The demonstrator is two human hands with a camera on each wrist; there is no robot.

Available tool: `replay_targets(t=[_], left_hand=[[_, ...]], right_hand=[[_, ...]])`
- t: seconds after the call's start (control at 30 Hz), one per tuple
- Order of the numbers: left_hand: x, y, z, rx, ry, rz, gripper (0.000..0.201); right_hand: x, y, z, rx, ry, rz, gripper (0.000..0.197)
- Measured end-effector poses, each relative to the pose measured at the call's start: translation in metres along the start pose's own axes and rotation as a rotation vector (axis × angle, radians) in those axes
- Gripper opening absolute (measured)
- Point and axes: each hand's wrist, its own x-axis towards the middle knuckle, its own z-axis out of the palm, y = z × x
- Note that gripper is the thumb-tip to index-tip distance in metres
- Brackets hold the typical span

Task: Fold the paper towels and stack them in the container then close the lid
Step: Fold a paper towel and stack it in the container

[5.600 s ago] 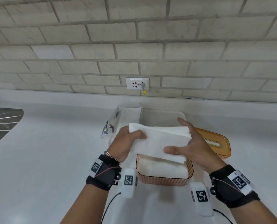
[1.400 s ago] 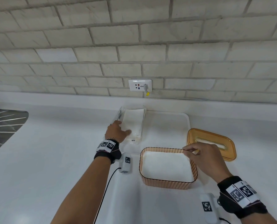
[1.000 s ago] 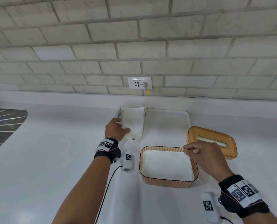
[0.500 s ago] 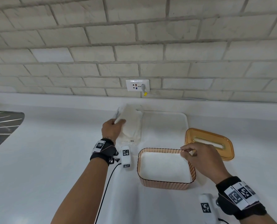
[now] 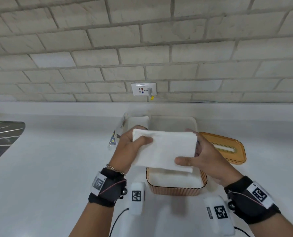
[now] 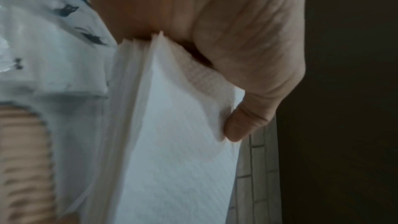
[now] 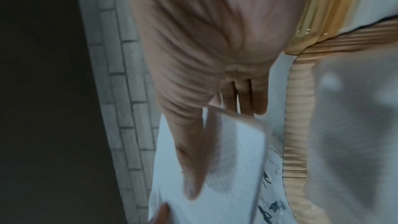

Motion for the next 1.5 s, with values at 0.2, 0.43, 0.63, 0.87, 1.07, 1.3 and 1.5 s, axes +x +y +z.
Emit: replay_targets(t=[0.2,0.43,0.63,0.87,1.07,1.3,1.5], left_hand=[[-0.012,-0.041,0.030,0.098,-0.010,-0.008,0.019],[-0.025,-0.062,0.037,0.082,0.059,-0.023,0.020],[-0.029,-0.078,0.027,0.265,0.025,0.022,0.041],[-0.023,-0.075,0.015,0.454,-0.014,0.014,0.038],[-0.018,-0.063,0.011,0.324,-0.007,-0.043,0.032],[-0.007,-0.077,0.009,0.391,0.138,-0.095,0.056],[-0.007,-0.081,0.011,0.599,0.184,-0.080,0.064]], right_hand=[[-0.016,0.013,-0.012,-0.035,0.078,0.043,0.039],[-0.018,0.029,-0.009,-0.160,0.109,-0.017,0.027],[-0.018,0.036,-0.006,-0.254,0.111,0.029,0.044],[-0.014,0.029,-0.010,-0.346,0.105,0.032,0.027],[-0.017,0.008,-0.031,-0.413,0.073,0.013,0.023],[-0.013,0.012,-0.034,-0.383,0.033,0.081,0.026],[-0.004,0.018,-0.023,-0.706,0.077,0.093,0.030]])
